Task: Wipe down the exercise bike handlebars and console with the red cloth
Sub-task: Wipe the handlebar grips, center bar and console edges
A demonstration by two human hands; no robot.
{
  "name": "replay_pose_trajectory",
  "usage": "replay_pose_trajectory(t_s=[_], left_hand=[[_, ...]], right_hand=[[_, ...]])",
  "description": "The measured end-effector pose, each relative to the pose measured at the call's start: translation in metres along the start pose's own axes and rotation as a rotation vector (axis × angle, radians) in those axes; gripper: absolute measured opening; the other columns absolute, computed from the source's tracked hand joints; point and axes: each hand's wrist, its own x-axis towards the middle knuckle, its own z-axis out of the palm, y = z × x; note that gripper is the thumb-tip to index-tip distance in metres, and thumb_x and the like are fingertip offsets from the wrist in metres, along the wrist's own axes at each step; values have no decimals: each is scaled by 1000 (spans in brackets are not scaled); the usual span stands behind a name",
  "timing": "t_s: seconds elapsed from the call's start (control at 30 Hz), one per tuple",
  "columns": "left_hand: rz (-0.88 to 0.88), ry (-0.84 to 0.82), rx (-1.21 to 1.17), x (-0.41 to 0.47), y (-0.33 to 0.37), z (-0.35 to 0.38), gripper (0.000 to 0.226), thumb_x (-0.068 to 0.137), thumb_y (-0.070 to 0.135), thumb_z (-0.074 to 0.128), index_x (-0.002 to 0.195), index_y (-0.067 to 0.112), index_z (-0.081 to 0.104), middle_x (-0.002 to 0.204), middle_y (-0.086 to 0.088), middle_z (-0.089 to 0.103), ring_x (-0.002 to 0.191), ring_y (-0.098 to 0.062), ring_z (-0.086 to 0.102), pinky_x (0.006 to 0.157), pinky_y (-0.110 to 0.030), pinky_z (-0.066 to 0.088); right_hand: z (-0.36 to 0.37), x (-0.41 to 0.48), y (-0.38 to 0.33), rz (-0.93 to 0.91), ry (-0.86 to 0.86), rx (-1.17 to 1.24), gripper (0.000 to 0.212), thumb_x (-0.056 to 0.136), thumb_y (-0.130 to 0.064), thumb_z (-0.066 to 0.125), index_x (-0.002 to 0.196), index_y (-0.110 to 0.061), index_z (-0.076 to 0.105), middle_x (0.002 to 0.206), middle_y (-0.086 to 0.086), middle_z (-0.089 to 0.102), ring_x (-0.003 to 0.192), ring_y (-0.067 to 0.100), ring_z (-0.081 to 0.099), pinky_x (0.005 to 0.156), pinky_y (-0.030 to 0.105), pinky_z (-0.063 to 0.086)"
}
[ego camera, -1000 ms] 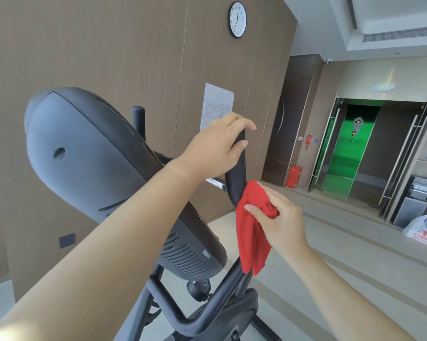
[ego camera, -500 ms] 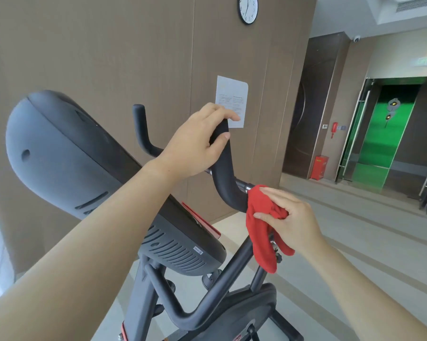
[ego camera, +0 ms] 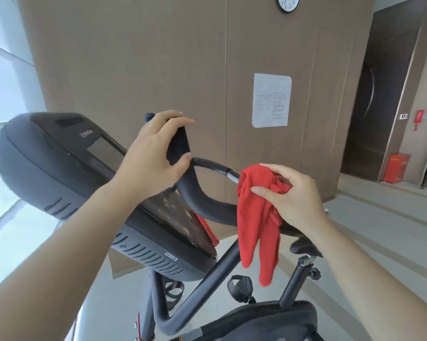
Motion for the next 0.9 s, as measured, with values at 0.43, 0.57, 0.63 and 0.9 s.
replay_pose_trajectory(t_s=[0.43,0.57,0.63,0.9], left_hand=[[-147,-70,171,-31,104,63,49,77,11,60,125,17,52,129,1,51,121,-15,44,104,-16,26],[-215,-164,165,-34,118,93,42,85,26,48,127,23,49,129,6,50,121,-12,43,100,-20,34],[-203,-215,185,-31,121,107,43,87,34,36,127,23,49,125,7,53,117,-12,46,92,-24,41],[-104,-285,345,-31,115,157,32,89,31,35,99,25,64,83,9,67,66,-19,61,55,-30,47]], right_hand=[[-29,10,47,-217,-526,-13,31,73,-15,76,102,-22,67,100,-13,67,94,-4,60,84,9,42],[-62,33,60,-132,-293,44,29,75,-16,75,102,-23,67,95,-16,69,88,-4,62,78,9,44],[-77,37,73,-109,-244,-10,28,76,-19,74,101,-25,66,94,-18,68,87,-4,61,76,9,44],[-84,-3,113,63,-509,-59,41,80,-49,59,114,-27,63,113,-20,63,108,-8,54,94,14,40]])
